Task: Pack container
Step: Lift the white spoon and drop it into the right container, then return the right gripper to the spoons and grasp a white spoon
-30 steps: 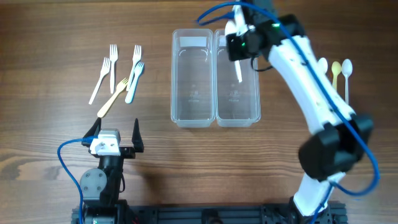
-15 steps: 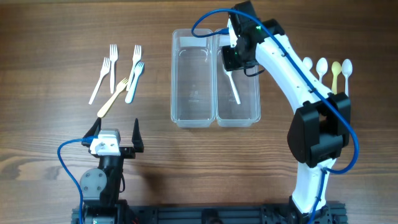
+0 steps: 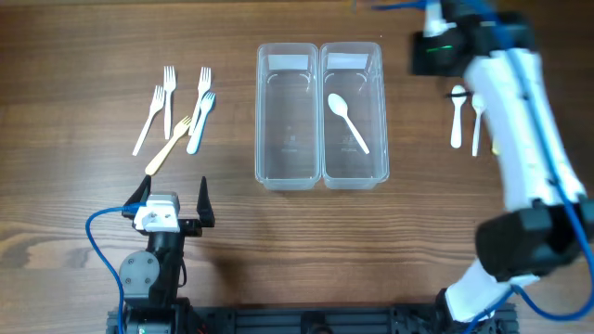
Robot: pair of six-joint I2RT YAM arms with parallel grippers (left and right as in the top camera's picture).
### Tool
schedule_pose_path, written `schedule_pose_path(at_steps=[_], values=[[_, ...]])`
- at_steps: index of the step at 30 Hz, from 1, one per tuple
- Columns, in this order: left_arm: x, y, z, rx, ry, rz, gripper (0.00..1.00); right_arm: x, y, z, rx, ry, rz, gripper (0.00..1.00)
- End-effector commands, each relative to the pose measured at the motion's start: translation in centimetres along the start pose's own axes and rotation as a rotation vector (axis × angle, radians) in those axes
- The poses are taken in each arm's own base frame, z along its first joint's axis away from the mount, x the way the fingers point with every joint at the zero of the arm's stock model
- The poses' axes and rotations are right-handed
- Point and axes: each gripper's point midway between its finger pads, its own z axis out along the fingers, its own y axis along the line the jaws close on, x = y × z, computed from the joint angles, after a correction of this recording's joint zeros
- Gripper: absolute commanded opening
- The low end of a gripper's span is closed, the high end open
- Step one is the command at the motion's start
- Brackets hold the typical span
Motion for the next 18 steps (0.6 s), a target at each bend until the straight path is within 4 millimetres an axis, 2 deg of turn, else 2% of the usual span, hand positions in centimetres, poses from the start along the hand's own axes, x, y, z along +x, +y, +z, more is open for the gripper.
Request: schedule_pose_path(at_steps=[1, 3, 7, 11, 18], values=[[0.2, 0.0, 0.0, 0.005, 0.0, 0.022, 1.0, 1.0, -5.4, 1.8, 0.106, 0.063, 0.015, 0.4], [0.2, 0.0, 0.0, 0.005, 0.0, 0.022, 1.0, 1.8, -7.3, 2.9, 0.126, 0.095, 0.04, 0.39], [0.2, 0.0, 0.0, 0.005, 0.0, 0.022, 1.0, 3.1, -9.6, 5.6, 0.149, 0.131, 0.072, 0.39], [0.2, 0.0, 0.0, 0.005, 0.0, 0.022, 1.0, 4.1, -10.4, 8.7, 0.156, 0.151, 0.057, 0.4], [0.2, 0.0, 0.0, 0.005, 0.0, 0.022, 1.0, 6.2, -10.4, 13.6, 0.164, 0.231, 0.059, 0.39]])
